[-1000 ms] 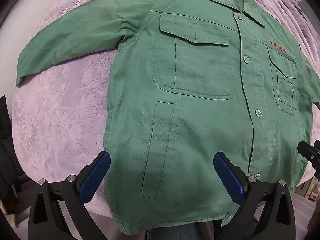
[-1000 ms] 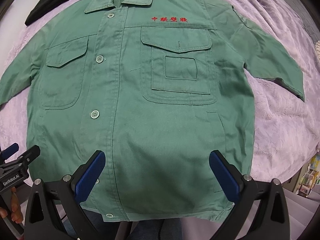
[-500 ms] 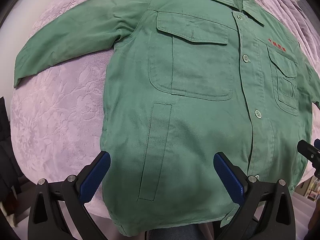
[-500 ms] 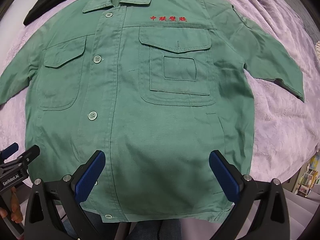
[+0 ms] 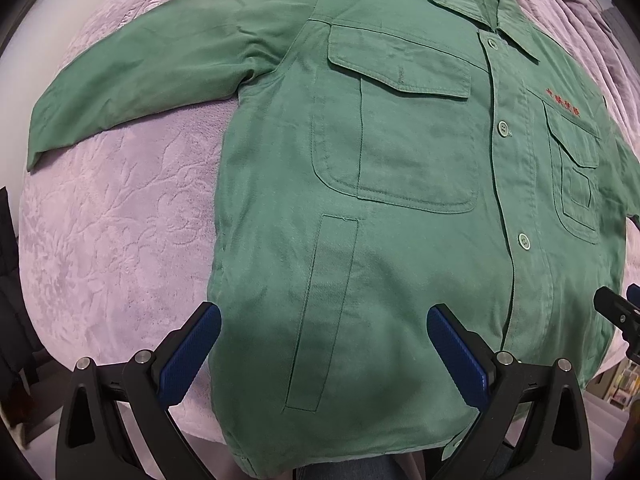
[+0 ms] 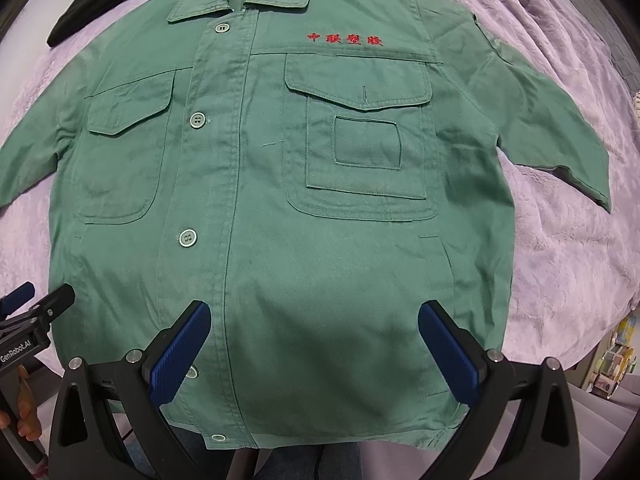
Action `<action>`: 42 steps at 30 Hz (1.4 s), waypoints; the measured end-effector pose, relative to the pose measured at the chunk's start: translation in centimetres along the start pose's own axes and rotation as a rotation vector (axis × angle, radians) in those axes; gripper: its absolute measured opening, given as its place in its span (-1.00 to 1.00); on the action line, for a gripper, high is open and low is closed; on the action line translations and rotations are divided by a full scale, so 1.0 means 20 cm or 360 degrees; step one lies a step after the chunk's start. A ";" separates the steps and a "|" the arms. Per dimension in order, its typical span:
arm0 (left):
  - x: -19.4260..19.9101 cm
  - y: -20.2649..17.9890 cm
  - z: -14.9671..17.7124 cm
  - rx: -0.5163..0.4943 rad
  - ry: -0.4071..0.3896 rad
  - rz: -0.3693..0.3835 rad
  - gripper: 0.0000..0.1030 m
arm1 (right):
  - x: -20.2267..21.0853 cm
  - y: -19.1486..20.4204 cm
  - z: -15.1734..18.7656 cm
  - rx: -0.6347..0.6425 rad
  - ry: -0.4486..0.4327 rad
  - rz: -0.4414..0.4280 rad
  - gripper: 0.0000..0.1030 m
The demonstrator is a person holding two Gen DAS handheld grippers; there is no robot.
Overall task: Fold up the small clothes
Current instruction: 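Grasp the green jacket sleeve cuff with the left tool and lift it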
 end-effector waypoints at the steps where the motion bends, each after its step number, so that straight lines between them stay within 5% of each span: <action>1: 0.00 0.01 -0.01 0.0009 0.0000 0.0007 1.00 | 0.00 0.00 0.00 0.0004 0.0002 0.0003 1.00; 12: -0.05 0.36 -0.26 0.0264 -0.0070 0.0138 1.00 | -0.05 0.19 -0.06 0.0128 0.0047 0.0044 1.00; 25: -0.09 1.59 -0.80 0.0992 -0.0453 0.0130 1.00 | -0.16 0.62 -0.14 0.0304 0.0120 0.0062 1.00; 35: -0.14 2.07 -1.02 0.1311 -0.0639 0.0286 0.97 | -0.25 0.96 -0.12 0.0337 0.0169 0.0087 1.00; 39: -0.13 2.07 -1.03 0.1363 -0.0652 0.0296 -0.02 | -0.24 1.02 -0.15 0.0327 0.0160 0.0085 1.00; 42: -0.11 2.02 -1.03 0.1345 -0.0652 0.0345 -0.57 | -0.23 1.08 -0.17 0.0323 0.0139 0.0078 1.00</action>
Point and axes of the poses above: each gripper's, at about its wrist camera, not at the fingertips, and x roughly against the way its jaws point, y to its left, z to its underside, the point moved 4 cm from there along -x, roughly the way its jaws point, and after that the axes turned 9 degrees about x, right-handed, at the moved point
